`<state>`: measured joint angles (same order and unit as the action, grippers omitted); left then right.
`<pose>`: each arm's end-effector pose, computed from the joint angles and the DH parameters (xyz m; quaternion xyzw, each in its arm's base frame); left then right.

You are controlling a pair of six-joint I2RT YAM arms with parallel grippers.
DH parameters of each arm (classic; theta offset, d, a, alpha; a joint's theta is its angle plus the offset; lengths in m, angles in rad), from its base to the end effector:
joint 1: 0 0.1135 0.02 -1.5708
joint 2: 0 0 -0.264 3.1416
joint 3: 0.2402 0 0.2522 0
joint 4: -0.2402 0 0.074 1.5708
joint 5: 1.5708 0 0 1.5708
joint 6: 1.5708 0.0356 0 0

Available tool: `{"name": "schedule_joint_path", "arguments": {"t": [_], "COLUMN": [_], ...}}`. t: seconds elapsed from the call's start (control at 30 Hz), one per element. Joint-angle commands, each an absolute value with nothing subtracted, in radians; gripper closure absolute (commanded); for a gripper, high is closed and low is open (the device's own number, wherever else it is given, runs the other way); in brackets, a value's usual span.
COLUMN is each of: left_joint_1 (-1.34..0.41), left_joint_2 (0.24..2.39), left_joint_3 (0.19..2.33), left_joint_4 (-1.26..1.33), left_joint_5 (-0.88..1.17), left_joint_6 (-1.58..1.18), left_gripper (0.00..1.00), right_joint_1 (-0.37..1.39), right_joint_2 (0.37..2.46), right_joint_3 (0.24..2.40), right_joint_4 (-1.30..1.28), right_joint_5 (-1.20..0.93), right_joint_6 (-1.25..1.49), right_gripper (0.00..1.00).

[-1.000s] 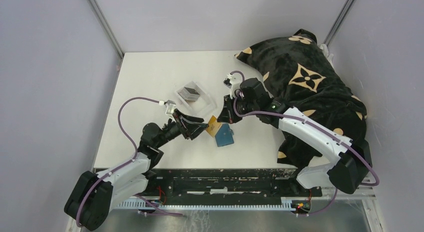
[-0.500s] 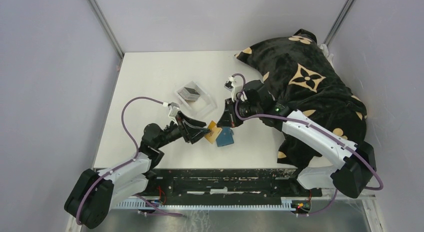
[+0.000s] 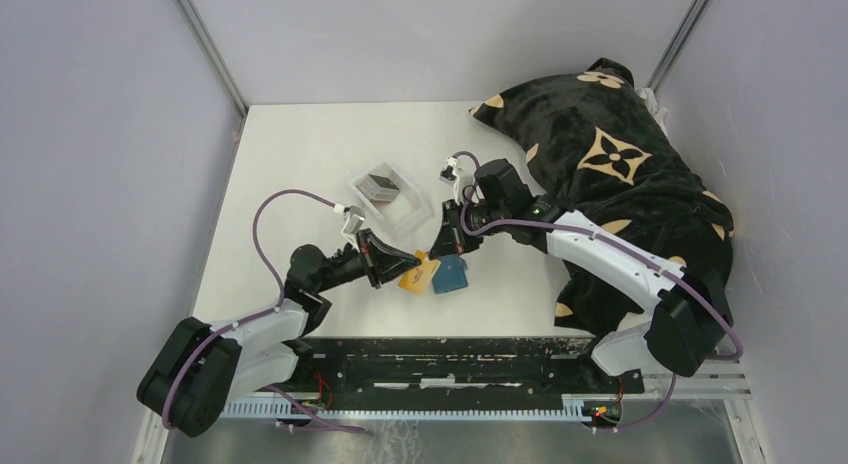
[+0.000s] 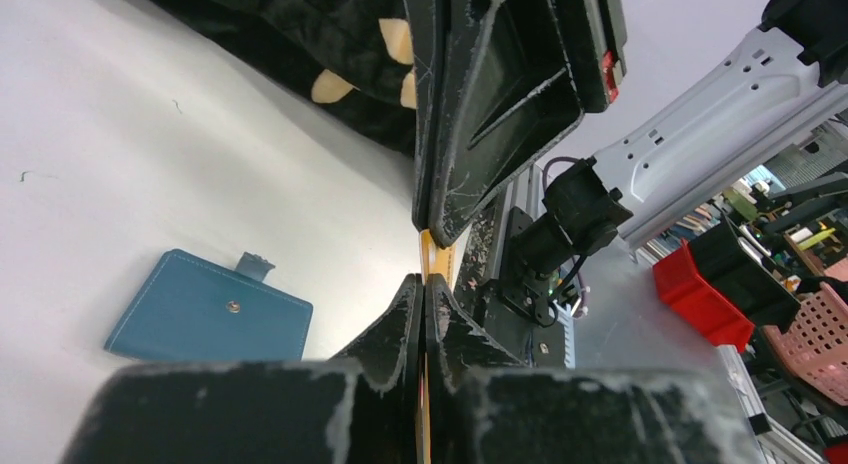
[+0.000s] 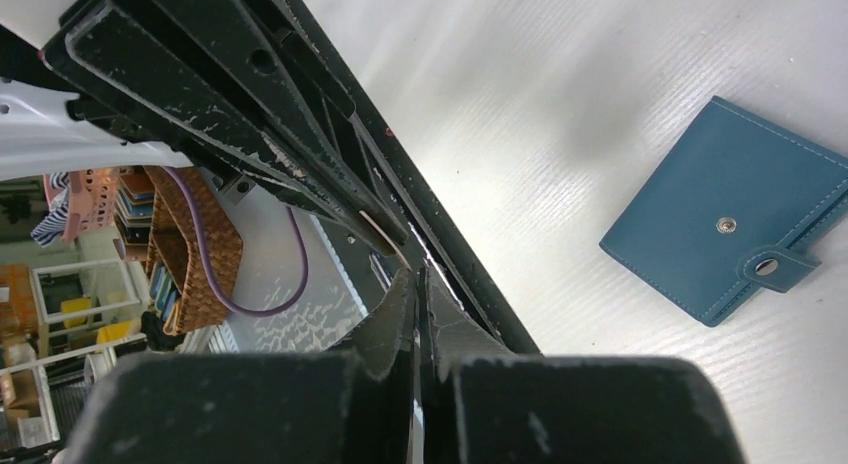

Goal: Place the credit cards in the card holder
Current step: Pick up the credit card from the storage box.

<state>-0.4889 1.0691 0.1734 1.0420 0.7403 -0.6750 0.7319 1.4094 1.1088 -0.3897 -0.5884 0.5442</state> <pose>0.1584 -0.1115 0.2059 0.2160 0.6321 -0.5854 0.4595 0.2168 0.2213 0.2929 -0.2042 0.8504 0.4536 0.1714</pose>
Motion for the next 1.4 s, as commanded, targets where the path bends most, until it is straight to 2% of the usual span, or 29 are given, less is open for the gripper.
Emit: {"name": "schedule_joint_path", "arguments": {"t": [0.0, 0.33, 0.7, 1.13, 1.37], "left_joint_1": [-0.499, -0.498, -0.496, -0.496, -0.499], "left_joint_2": [1.093, 1.049, 0.997, 0.948, 0.963], "left_joint_3": [0.195, 0.187, 0.178, 0.160, 0.158], "left_joint_4": [1.168, 1.050, 0.955, 0.880, 0.895], "left_joint_5": [0.808, 0.668, 0.496, 0.273, 0.182], "left_joint_6": [-0.705, -0.606, -0.558, -0.575, -0.614], "left_gripper": [0.97, 0.97, 0.97, 0.97, 0.97], "right_joint_1": [0.713, 0.683, 0.651, 0.640, 0.635], "right_joint_2": [1.439, 1.493, 1.525, 1.544, 1.516], "right_joint_3": [1.152, 1.186, 1.191, 1.221, 1.212], "right_joint_4": [-0.290, -0.273, -0.184, -0.144, -0.130], "right_joint_5": [-0.630, -0.648, -0.586, -0.498, -0.424], "right_joint_6": [0.564, 0.550, 0.570, 0.567, 0.546], "right_gripper": [0.99, 0.99, 0.71, 0.58, 0.55]}}
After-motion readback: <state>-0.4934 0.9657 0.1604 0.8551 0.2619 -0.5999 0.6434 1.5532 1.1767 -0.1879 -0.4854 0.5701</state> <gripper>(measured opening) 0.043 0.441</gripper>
